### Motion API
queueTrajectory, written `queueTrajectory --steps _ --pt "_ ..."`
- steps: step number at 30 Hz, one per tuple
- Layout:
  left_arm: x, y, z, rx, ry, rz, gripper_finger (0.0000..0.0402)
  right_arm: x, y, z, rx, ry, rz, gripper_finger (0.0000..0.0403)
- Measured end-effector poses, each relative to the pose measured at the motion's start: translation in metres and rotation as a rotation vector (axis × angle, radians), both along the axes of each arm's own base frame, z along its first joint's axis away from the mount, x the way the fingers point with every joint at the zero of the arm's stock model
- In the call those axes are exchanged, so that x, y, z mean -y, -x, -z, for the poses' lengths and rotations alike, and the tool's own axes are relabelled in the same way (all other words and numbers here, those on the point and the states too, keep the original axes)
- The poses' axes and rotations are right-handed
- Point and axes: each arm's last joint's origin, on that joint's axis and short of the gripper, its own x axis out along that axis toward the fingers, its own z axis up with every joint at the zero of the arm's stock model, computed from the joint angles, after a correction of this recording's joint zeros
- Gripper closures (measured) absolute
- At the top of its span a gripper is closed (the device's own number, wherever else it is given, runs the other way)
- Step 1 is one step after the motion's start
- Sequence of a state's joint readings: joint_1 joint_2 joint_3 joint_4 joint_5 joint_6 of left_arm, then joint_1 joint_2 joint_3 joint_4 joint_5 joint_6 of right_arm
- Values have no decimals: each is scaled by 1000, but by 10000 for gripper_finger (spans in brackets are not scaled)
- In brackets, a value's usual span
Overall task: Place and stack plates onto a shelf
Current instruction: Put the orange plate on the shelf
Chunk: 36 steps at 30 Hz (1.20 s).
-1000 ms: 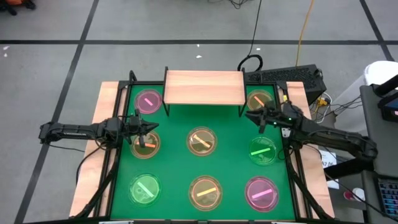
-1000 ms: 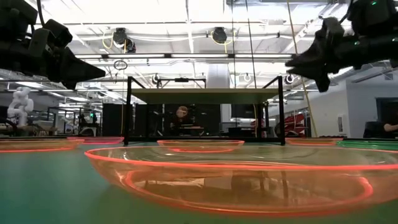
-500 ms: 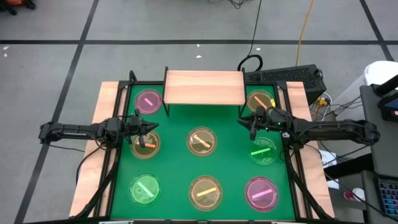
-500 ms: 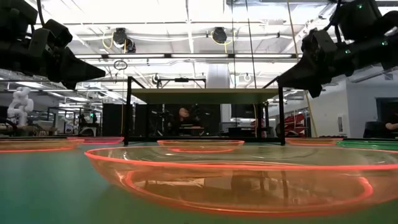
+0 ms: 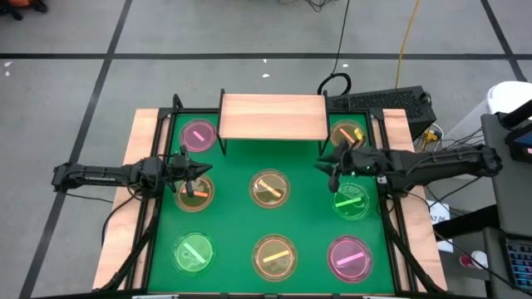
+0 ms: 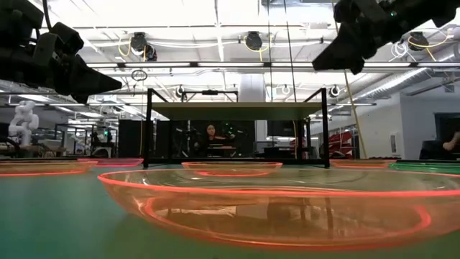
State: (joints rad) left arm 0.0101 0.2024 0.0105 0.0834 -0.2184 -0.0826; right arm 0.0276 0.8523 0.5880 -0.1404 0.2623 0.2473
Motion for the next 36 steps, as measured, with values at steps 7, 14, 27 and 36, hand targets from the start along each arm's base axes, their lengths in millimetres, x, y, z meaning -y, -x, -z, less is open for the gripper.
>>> queueTrajectory --steps 7,14,27,36 --pt "0 0 0 0 0 0 400 -21 -31 41 -102 61 -130 310" --pt "0 0 0 0 0 0 400 -35 -64 71 -82 102 -283 310" --pt "0 0 0 0 0 0 400 -50 -90 118 -132 172 -407 252" --pt "0 0 0 0 0 0 400 -52 -108 137 -228 276 -439 232"
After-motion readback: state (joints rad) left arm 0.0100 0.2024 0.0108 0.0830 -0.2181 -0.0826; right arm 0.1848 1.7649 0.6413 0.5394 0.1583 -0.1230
